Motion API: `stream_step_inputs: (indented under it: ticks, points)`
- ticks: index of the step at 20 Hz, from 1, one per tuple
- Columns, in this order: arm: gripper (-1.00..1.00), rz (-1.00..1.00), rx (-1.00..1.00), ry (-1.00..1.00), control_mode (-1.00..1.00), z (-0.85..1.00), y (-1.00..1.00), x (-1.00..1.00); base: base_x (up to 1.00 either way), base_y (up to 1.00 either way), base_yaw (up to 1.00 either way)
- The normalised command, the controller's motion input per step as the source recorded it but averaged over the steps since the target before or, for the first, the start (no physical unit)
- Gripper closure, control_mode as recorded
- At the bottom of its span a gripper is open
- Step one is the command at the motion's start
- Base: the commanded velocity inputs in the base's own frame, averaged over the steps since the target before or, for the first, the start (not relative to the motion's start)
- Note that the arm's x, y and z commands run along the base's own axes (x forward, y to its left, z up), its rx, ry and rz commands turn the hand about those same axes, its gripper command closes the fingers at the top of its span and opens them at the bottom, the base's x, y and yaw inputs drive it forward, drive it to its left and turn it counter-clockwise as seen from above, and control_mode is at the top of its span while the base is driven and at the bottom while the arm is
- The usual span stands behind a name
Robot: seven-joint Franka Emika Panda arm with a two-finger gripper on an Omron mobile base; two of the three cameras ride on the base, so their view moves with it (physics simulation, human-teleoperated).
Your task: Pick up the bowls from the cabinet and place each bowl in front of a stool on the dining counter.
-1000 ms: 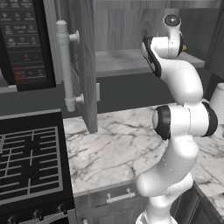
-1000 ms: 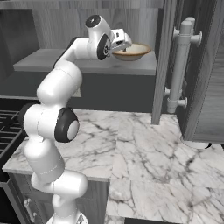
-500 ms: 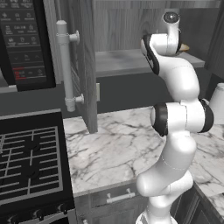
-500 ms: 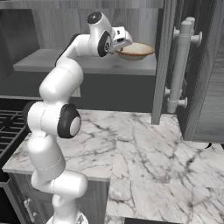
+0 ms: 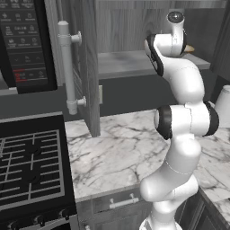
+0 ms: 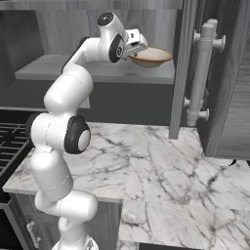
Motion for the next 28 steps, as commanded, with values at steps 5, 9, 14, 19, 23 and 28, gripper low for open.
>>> stream_step_inputs:
  ticks: [5,9,14,19,23,28]
  points:
    - [1.00,0.00,0.00,0.00,-1.00,0.00,0.01,-0.20,0.00,0.00,0.00]
    - [1.00,0.00,0.00,0.00,-1.00,0.00,0.01,-0.37,0.00,0.00,0.00]
    - [1.00,0.01,0.00,-0.01,-1.00,0.00,0.10,-0.57,0.00,0.00,0.00]
    - [1.00,0.06,-0.01,-0.06,-1.00,0.00,0.30,-0.84,0.00,0.00,0.00]
    - [1.00,0.12,-0.05,-0.10,-1.00,0.00,0.51,-0.99,0.00,0.00,0.00]
    - [1.00,0.13,-0.05,-0.10,-1.00,0.00,0.56,-1.00,0.00,0.00,0.00]
